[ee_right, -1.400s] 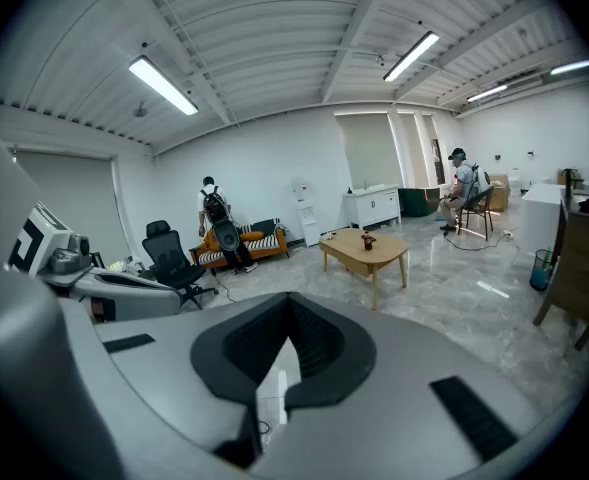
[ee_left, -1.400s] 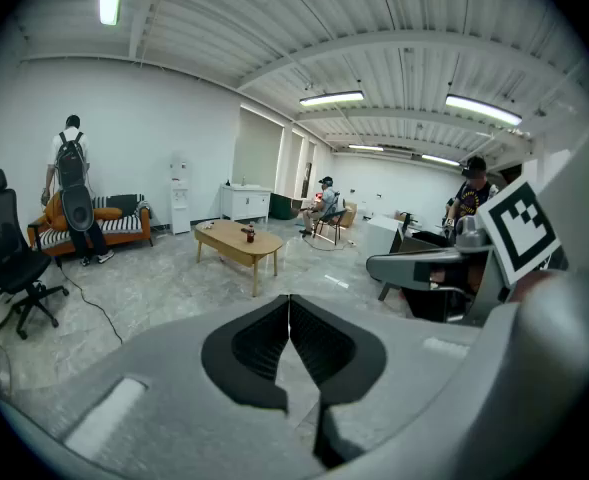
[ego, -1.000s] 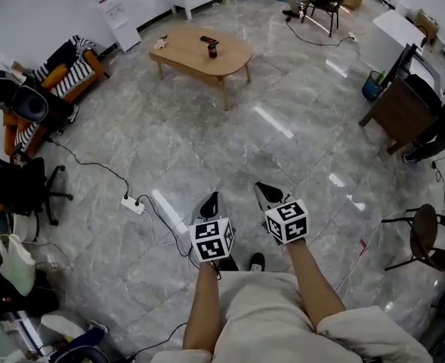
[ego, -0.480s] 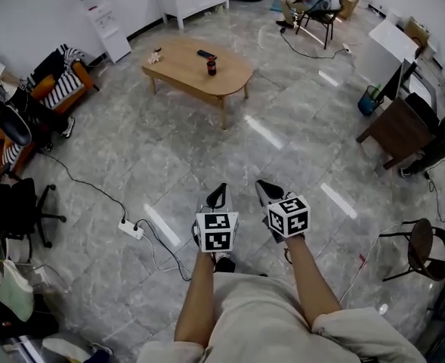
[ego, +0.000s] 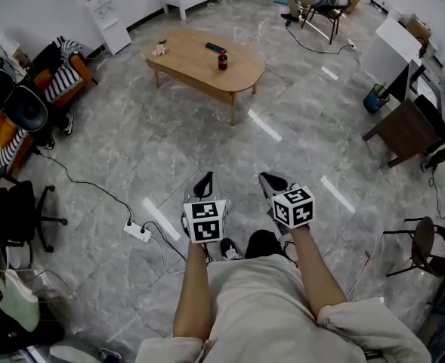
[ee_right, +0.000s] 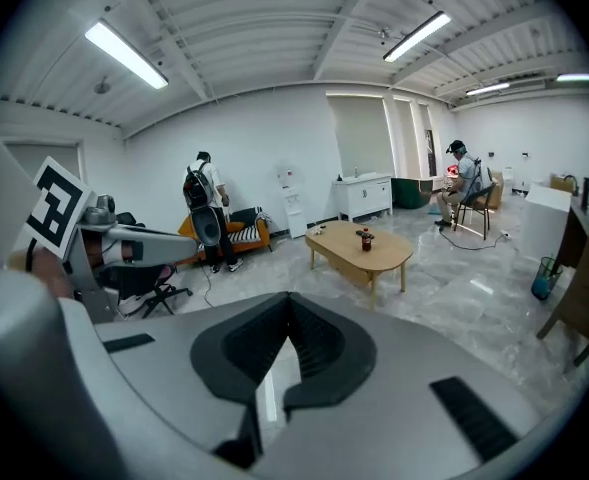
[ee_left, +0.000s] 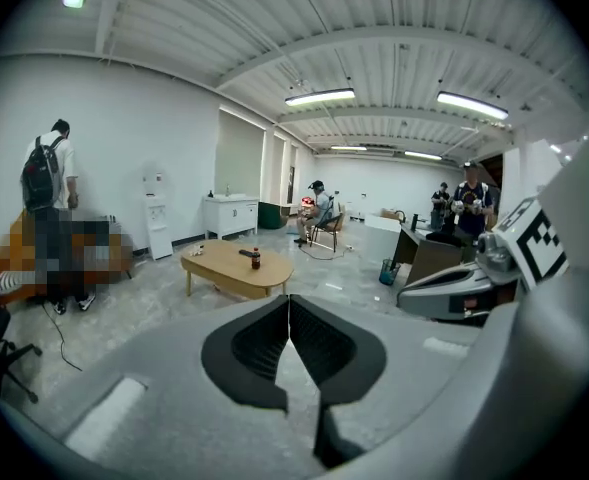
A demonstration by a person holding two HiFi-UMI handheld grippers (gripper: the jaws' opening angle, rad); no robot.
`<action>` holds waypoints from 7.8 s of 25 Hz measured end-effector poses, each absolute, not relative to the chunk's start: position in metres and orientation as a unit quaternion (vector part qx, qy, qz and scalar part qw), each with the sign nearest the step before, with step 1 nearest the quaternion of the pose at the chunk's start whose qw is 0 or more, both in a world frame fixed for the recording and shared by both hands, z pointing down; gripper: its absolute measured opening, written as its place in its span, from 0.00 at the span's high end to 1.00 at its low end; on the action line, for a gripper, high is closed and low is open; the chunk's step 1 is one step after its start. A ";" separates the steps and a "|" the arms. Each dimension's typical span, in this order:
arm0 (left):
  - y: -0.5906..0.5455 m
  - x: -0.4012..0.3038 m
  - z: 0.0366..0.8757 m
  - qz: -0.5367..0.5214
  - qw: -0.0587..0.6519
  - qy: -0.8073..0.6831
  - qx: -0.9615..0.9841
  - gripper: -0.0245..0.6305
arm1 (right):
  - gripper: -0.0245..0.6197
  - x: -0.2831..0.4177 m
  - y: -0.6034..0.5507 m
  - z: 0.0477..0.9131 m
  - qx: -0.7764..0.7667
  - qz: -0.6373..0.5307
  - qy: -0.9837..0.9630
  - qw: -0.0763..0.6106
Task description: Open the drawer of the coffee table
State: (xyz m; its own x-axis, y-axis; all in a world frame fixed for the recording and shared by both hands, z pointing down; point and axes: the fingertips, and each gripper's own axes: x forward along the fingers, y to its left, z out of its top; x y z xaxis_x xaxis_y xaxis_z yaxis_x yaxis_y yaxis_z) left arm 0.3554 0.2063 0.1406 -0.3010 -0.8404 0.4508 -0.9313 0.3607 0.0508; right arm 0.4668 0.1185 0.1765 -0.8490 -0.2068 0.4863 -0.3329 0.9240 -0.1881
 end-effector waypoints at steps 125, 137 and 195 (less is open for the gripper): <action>-0.242 -0.317 0.663 0.153 0.043 -0.691 0.705 0.94 | 0.94 -0.018 -0.344 0.638 0.364 0.043 -0.929 0.039; -0.304 -0.330 0.682 0.155 0.026 -0.677 0.719 0.94 | 0.93 -0.006 -0.363 0.662 0.429 -0.003 -0.897 0.106; -0.364 -0.354 0.690 0.137 0.129 -0.633 0.751 0.54 | 0.52 -0.021 -0.393 0.711 0.386 0.108 -0.908 0.119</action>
